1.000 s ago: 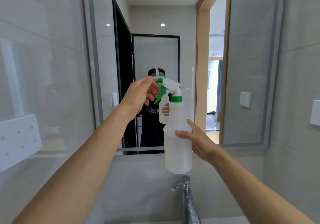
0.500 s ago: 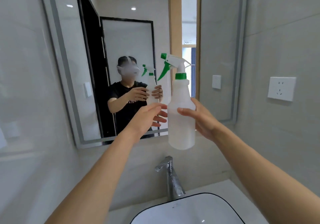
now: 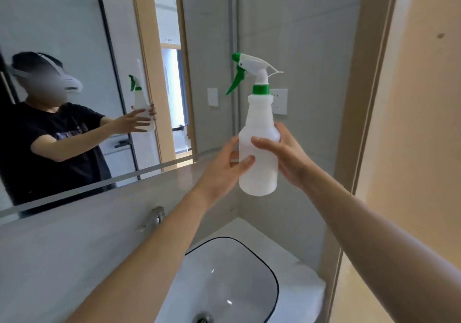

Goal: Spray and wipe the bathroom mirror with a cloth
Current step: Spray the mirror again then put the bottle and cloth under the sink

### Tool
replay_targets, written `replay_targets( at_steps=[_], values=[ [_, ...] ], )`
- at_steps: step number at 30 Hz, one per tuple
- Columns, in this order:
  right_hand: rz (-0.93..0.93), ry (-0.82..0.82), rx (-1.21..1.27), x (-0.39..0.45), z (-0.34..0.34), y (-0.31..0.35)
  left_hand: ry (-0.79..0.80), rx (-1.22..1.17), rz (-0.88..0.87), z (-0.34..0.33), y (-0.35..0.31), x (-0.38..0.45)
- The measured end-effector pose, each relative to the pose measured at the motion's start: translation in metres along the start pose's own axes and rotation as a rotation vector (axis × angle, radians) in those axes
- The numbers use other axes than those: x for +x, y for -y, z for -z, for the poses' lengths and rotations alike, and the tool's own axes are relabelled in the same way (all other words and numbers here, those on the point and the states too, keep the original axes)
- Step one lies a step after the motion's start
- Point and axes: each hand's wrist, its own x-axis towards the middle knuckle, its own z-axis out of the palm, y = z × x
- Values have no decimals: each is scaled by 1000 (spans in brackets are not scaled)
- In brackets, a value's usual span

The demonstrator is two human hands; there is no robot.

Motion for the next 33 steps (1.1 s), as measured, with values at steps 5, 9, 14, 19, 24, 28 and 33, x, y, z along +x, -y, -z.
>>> replay_targets(
  at_steps=[5,9,14,19,24,28,33],
  values=[
    [-16,-176,-65,-61,44,8,-49,-48,-40,-82,-7,-25],
    [-68,-276,-180,-120,77,1,-53,-40,-28,-150,-6,-52],
    [-171,-308,-93,-202,119,-19,81,-113,-3,-208,8,-92],
    [-218,-274,0,-276,145,-53,220,-215,52,-250,36,-128],
    [-258,-439,34,-324,147,-115,302,-100,37,-285,80,-160],
    [-311,-553,36,-362,132,-166,374,-94,131,-305,126,-193],
    [-370,-638,87,-413,113,-244,452,-159,245,-333,194,-235]
  ],
)
